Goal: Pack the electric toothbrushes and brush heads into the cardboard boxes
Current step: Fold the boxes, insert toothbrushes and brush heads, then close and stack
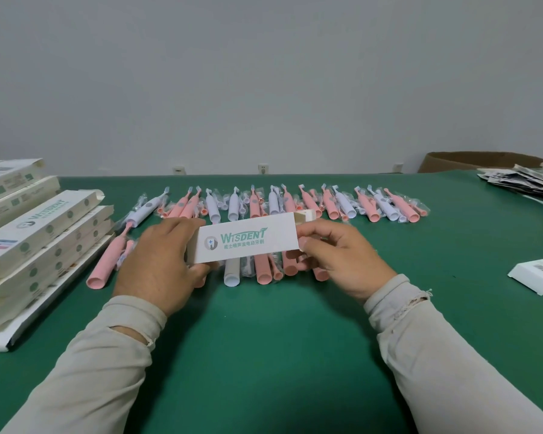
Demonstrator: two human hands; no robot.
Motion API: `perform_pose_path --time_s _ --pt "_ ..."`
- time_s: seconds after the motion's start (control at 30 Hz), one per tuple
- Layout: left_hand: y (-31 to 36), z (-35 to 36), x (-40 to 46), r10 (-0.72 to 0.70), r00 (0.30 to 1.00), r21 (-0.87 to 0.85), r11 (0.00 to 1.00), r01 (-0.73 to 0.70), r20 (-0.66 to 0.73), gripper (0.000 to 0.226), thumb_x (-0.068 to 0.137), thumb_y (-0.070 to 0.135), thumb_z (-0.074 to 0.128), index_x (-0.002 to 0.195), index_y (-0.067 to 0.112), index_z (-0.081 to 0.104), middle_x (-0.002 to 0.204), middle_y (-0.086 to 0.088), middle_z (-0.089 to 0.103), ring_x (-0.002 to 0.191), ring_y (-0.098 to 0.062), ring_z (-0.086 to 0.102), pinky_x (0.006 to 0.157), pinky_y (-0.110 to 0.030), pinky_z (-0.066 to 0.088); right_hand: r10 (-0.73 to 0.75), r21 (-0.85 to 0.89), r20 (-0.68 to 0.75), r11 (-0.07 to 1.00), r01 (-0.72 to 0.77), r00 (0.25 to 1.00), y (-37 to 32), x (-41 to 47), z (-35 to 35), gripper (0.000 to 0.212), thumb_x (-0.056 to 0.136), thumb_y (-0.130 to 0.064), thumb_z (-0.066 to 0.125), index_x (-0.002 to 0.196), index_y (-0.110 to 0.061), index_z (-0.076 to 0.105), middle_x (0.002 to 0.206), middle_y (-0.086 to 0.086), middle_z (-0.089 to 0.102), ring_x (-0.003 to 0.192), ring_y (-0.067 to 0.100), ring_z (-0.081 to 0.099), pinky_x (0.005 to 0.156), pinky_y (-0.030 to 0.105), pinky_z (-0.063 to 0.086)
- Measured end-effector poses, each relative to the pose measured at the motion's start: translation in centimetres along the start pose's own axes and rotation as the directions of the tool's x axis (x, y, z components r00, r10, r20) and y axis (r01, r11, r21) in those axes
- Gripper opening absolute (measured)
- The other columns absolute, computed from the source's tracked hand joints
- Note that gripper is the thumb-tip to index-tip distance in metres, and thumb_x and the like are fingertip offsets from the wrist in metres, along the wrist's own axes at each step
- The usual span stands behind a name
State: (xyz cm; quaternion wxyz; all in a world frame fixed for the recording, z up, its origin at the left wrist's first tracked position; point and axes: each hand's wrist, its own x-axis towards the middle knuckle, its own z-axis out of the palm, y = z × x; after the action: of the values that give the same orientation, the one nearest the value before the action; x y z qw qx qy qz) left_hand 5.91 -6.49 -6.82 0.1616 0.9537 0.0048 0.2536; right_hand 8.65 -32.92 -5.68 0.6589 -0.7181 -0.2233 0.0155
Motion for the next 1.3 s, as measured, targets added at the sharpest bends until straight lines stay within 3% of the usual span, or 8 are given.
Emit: perform_pose_path --time_s 0.13,0.33,0.57,0.73,0.9,1.07,1.17,1.3 --pt "0.3 -0.1 -0.1 0.005 1.000 -0.015 1.000 -0.005 -0.015 0.064 0.079 0.040 0.078 0.136 0.031 0.051 0.130 0.006 0.056 0.119 -0.021 0.047 0.093 -0.045 0.048 -0.047 -0.139 0.044 0.989 0.053 0.998 -0.5 -0.2 -0.4 0.042 0.097 0.003 0.050 0.102 -0.033 0.071 0.097 -0.001 0.072 0.068 0.004 0.067 0.053 0.011 0.046" --pt "0.5 -0.1 -0.1 0.020 1.000 -0.049 0.999 -0.020 0.001 0.062 0.079 0.043 0.077 0.134 0.031 0.053 0.128 0.006 0.057 0.116 -0.020 0.048 0.093 -0.046 0.048 -0.002 -0.181 0.133 0.983 0.026 0.991 -0.3 -0.3 0.2 0.049 0.099 0.007 0.042 0.107 -0.035 0.065 0.081 -0.019 0.074 0.074 0.001 0.069 0.062 0.016 0.052" --pt "-0.1 0.1 0.0 0.006 1.000 -0.032 0.999 -0.006 -0.001 0.063 0.079 0.038 0.079 0.136 0.032 0.052 0.129 0.007 0.057 0.117 -0.021 0.048 0.094 -0.047 0.048 -0.070 -0.177 0.097 0.980 0.087 0.993 -0.3 -0.3 0.8 0.057 0.096 0.008 0.044 0.107 -0.042 0.070 0.111 0.003 0.065 0.071 0.001 0.067 0.060 0.014 0.051" --pt "0.1 0.2 0.0 0.012 0.999 -0.002 1.000 -0.012 -0.031 0.064 0.080 0.038 0.077 0.137 0.031 0.051 0.128 0.004 0.058 0.115 -0.024 0.049 0.090 -0.045 0.048 0.012 0.038 -0.084 0.999 -0.008 0.996 -0.3 0.0 -0.3 0.032 0.100 -0.004 0.054 0.093 -0.026 0.077 0.086 0.002 0.075 0.065 0.021 0.070 0.055 0.029 0.051" --pt "0.5 0.1 -0.1 0.031 0.999 0.010 0.999 -0.031 -0.033 0.064 0.079 0.038 0.079 0.137 0.031 0.052 0.130 0.005 0.058 0.118 -0.023 0.048 0.091 -0.046 0.049 0.067 0.043 -0.118 0.997 -0.062 0.991 0.3 0.0 -0.4 0.012 0.097 -0.004 0.060 0.099 -0.009 0.071 0.072 0.003 0.071 0.054 0.016 0.069 0.044 0.020 0.045" --pt "0.7 0.3 -0.3 0.024 0.999 0.016 1.000 -0.024 -0.032 0.062 0.080 0.044 0.076 0.136 0.032 0.052 0.128 0.007 0.057 0.116 -0.022 0.047 0.087 -0.046 0.049 0.071 0.037 -0.110 0.997 -0.067 0.991 0.0 0.0 -0.8 0.020 0.095 -0.004 0.064 0.094 -0.017 0.078 0.086 0.004 0.075 0.065 0.017 0.069 0.053 0.024 0.053" --pt "0.6 0.4 -0.3 0.004 0.999 0.024 1.000 -0.003 -0.050 0.060 0.081 0.041 0.076 0.136 0.032 0.052 0.127 0.005 0.058 0.116 -0.023 0.047 0.086 -0.046 0.049 0.012 -0.116 -0.399 0.991 -0.064 0.917 -0.1 0.3 -4.2 0.028 0.094 -0.007 0.064 0.087 -0.030 0.078 0.103 -0.003 0.074 0.075 0.014 0.071 0.066 0.028 0.055" --pt "0.5 0.4 -0.3 -0.014 0.998 0.042 0.999 0.016 -0.053 0.062 0.081 0.041 0.075 0.137 0.032 0.051 0.130 0.005 0.056 0.118 -0.024 0.046 0.086 -0.045 0.048 0.068 -0.513 -0.651 0.695 -0.504 0.756 1.1 -0.4 -8.7 0.011 0.092 -0.016 0.063 0.085 -0.024 0.065 0.088 -0.006 0.069 0.077 0.012 0.064 0.085 0.037 0.054"
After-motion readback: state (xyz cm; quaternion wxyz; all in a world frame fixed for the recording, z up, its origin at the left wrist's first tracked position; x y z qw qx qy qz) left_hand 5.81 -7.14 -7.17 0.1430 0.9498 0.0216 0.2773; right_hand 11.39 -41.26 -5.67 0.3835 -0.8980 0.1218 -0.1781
